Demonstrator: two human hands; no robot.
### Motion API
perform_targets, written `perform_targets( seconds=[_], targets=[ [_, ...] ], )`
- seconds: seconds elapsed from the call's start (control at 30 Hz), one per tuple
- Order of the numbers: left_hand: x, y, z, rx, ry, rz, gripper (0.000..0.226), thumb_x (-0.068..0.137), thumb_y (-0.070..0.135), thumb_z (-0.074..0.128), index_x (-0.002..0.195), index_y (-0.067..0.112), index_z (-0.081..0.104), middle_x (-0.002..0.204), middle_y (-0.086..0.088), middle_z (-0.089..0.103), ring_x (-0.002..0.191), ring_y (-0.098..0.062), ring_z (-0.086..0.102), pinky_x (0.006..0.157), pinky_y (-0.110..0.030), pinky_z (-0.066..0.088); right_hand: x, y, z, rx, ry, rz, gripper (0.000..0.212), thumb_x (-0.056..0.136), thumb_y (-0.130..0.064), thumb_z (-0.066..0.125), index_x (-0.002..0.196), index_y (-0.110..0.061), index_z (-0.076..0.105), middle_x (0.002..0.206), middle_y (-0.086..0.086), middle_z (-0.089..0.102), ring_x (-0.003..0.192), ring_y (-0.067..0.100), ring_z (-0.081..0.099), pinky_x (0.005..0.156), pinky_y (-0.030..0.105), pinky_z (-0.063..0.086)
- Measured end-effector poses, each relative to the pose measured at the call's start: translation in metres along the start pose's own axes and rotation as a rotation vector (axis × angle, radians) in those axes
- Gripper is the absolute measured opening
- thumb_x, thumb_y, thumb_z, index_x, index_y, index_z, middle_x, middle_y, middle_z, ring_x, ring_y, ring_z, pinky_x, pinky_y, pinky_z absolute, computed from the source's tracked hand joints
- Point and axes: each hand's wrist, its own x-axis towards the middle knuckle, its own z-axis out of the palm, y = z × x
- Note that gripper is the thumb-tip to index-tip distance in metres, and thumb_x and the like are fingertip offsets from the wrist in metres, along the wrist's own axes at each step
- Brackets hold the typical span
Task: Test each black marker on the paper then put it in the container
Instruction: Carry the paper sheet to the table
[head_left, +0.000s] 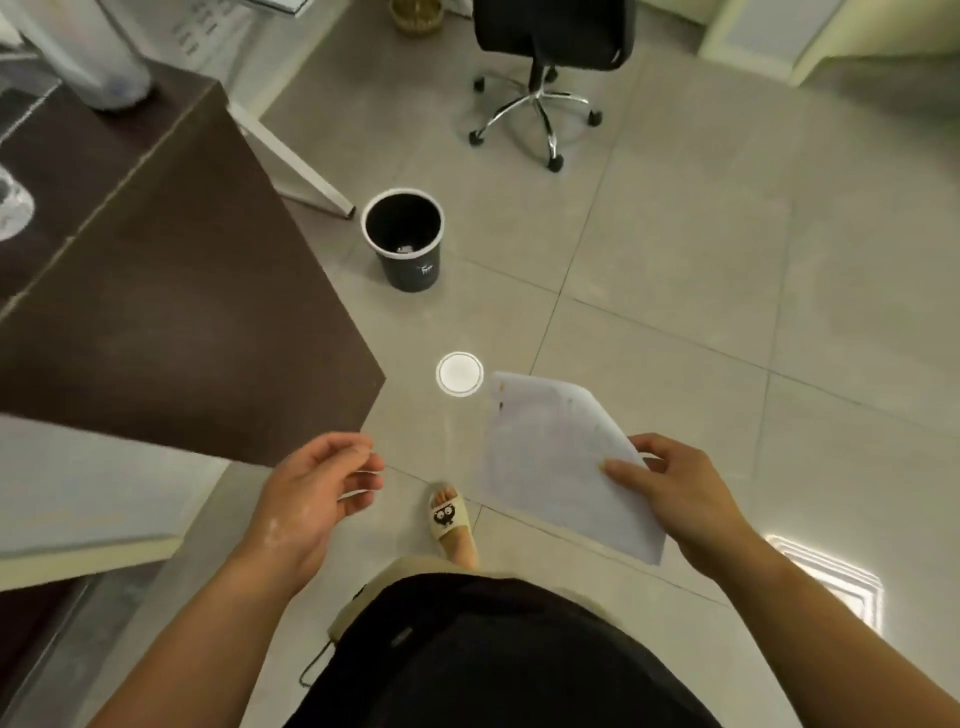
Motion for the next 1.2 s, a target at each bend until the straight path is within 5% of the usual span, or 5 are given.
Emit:
perform_targets(
  seconds=[0.47, 0.77, 0.9, 1.03, 1.2],
  targets=[
    [0.278, 0.22, 0.157, 0.104, -0.053, -0.02, 0.008, 0.096, 0.009, 0.061, 0.091, 0.012, 0.067, 0.075, -0.007, 0.072, 0.068, -0.021, 0.066, 0.065, -0.033, 0.051, 0.286, -0.175, -0.101, 0.139, 0.053, 0.026, 0.015, 0.088, -0.03, 0.077, 0.102, -0.027, 0.074, 0.091, -0.005, 0.08, 0.081, 0.018, 0.077, 0.076, 0.045, 0.064],
    [0.398, 0.362, 0.261, -0.004, 0.005, -0.002, 0.007, 0.094, 0.018, 0.065, 0.096, 0.014, 0.071, 0.084, -0.008, 0.075, 0.072, -0.019, 0.07, 0.068, -0.033, 0.054, 0.49, -0.351, -0.189, -0.088, -0.113, -0.096, 0.013, 0.086, -0.029, 0.077, 0.099, -0.029, 0.074, 0.086, -0.008, 0.079, 0.075, 0.012, 0.076, 0.066, 0.032, 0.057],
    [0.46, 0.417, 0.288, -0.054, 0.024, -0.006, 0.008, 0.095, 0.013, 0.061, 0.098, 0.013, 0.069, 0.081, -0.007, 0.074, 0.069, -0.018, 0.067, 0.068, -0.032, 0.052, 0.565, -0.413, -0.197, -0.122, -0.143, -0.155, 0.013, 0.087, -0.031, 0.076, 0.099, -0.032, 0.073, 0.084, -0.014, 0.079, 0.072, 0.004, 0.074, 0.061, 0.023, 0.052],
    [0.545, 0.471, 0.305, -0.108, 0.033, 0.009, 0.007, 0.096, 0.011, 0.06, 0.097, 0.009, 0.067, 0.077, -0.008, 0.073, 0.063, -0.016, 0.065, 0.059, -0.027, 0.054, 0.643, -0.464, -0.19, -0.114, -0.111, -0.133, 0.014, 0.087, -0.032, 0.076, 0.1, -0.031, 0.073, 0.085, -0.016, 0.078, 0.074, 0.005, 0.074, 0.066, 0.03, 0.058],
    [0.642, 0.551, 0.311, -0.094, -0.006, -0.015, 0.01, 0.096, 0.013, 0.062, 0.101, 0.008, 0.069, 0.086, -0.011, 0.072, 0.074, -0.022, 0.066, 0.071, -0.036, 0.051, 0.719, -0.536, -0.184, -0.095, -0.054, -0.092, 0.016, 0.087, -0.038, 0.076, 0.101, -0.031, 0.072, 0.097, -0.007, 0.076, 0.083, 0.012, 0.074, 0.063, 0.026, 0.057]
  ],
)
